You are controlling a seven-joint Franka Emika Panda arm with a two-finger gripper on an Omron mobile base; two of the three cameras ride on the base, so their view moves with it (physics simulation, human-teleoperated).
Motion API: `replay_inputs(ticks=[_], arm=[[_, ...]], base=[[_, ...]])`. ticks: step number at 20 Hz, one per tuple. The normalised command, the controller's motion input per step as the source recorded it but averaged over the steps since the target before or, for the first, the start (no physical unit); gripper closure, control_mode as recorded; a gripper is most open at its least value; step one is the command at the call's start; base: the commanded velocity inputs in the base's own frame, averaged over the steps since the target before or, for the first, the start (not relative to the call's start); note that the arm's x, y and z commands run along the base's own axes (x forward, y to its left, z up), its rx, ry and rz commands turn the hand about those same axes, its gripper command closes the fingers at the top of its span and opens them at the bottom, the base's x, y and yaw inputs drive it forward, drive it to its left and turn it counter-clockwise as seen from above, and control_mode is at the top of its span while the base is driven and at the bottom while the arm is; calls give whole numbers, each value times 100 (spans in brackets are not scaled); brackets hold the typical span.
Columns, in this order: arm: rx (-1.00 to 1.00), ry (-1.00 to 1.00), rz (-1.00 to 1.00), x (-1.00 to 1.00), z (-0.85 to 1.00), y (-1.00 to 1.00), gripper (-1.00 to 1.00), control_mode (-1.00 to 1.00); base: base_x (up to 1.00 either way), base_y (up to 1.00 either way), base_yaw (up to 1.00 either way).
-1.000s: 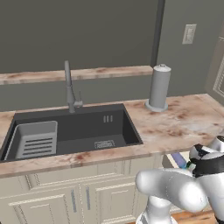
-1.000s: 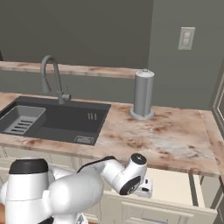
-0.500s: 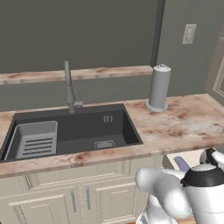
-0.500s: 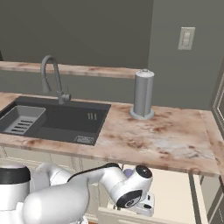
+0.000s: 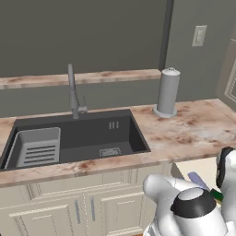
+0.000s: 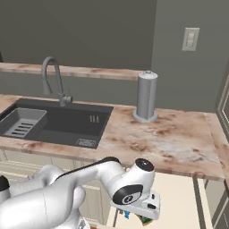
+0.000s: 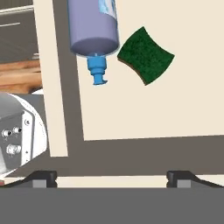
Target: Restock the sink supplies by placing the sponge and soap dispenser on the counter and next to the sink. Make sure the soap dispenser is upright.
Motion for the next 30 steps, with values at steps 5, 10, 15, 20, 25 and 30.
replay_inputs(ticks=[5,10,15,20,25,30], arm=[[0,4,-5,48,32,-37,-100,-100],[0,0,0,49,-10,-10,-100,-100],[0,0,4,16,-11,-4,-100,-100],[-3,-3,25,-22,-46,4,-100,-100],[-11,-10,37,0,-32,-18,-100,-100],[-6,-7,36,0,-34,-13,-100,-100]], base=[[0,0,0],[0,0,0],[0,0,0],[0,0,0],[0,0,0],[0,0,0]])
